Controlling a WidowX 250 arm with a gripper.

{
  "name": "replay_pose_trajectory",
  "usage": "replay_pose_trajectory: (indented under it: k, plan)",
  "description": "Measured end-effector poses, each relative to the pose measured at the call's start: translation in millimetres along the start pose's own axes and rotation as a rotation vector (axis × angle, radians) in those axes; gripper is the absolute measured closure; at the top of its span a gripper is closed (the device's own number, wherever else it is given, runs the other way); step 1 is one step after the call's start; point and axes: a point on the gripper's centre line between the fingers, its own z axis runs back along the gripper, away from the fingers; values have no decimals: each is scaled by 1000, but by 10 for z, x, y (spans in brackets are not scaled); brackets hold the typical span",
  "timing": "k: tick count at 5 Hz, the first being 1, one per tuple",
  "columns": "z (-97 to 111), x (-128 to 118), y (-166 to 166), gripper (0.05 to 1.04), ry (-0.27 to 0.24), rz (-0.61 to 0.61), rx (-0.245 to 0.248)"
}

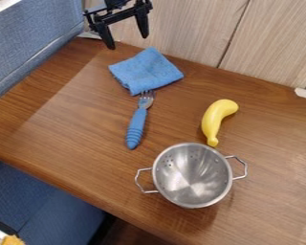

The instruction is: Move the silver colander to the left side of the table

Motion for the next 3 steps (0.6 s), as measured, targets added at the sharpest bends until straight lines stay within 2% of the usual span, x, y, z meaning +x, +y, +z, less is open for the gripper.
replay_pose_trajectory:
  k: [1, 2, 3]
  plan:
    - [-192, -36, 51, 83, 50, 9, 8]
    - [-229, -80, 78, 83, 101, -35, -84]
    - [-341, -178, 138, 83, 124, -41, -80]
